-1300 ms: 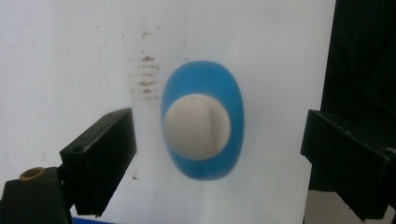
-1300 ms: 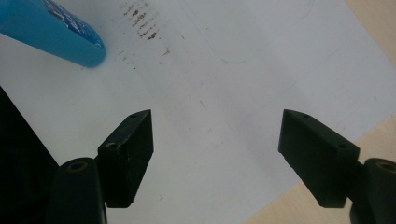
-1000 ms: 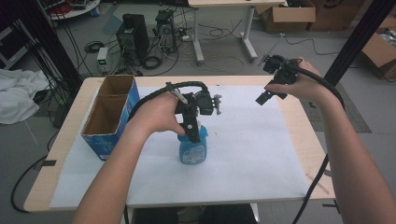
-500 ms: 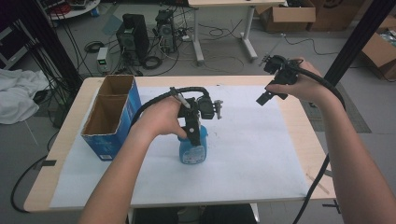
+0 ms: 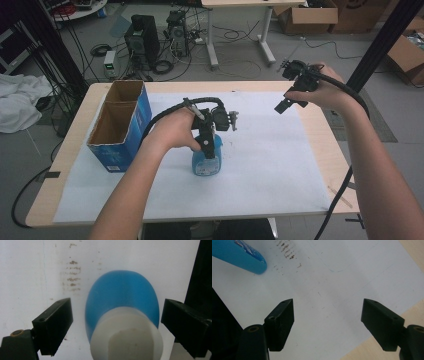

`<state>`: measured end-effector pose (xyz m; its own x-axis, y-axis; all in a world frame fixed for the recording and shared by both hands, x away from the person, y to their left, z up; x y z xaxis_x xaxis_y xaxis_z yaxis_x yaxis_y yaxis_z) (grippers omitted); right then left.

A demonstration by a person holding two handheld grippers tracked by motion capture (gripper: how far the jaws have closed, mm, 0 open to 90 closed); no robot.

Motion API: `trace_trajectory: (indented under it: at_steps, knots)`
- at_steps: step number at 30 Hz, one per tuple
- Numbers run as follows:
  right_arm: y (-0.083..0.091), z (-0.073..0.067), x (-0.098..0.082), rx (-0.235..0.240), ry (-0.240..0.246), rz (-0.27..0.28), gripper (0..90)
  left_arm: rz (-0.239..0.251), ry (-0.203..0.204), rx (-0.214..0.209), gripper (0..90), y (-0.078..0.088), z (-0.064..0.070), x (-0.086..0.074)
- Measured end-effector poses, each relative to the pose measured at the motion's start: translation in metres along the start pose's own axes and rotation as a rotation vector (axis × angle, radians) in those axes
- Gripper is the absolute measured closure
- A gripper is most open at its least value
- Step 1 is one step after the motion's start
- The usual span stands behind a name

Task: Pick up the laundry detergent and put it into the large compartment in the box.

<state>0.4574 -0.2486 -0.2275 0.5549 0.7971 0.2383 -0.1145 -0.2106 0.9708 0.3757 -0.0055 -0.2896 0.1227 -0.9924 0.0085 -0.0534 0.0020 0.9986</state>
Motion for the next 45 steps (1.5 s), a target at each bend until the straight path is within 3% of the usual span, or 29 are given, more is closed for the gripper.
trace_trajectory:
  at_steps: [26, 45]
  knots:
    - [-0.0033, -0.0009, -0.0003, 0.002, 0.005, 0.000, 26.6, 0.008, 0.017, 0.004, 11.3, -0.0061, 0.0019, -0.0020]
    - [-0.0015, -0.0002, -0.0014, 0.003, 0.003, 0.005, 26.6, -0.023, 0.017, 0.012, 16.8, -0.0098, 0.0004, 0.0011]
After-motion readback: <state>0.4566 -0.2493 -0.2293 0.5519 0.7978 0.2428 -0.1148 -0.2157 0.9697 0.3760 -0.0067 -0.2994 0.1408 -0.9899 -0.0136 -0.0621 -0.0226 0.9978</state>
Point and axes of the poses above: each handheld gripper's, and its own axes: y roughly backward along the jaws, x roughly out of its top, z roughly to its right, the point moved 1 cm from there along -y, roughly forward along the jaws, and after that the axes turned 4 degrees about -z, right-handed, at the moved point
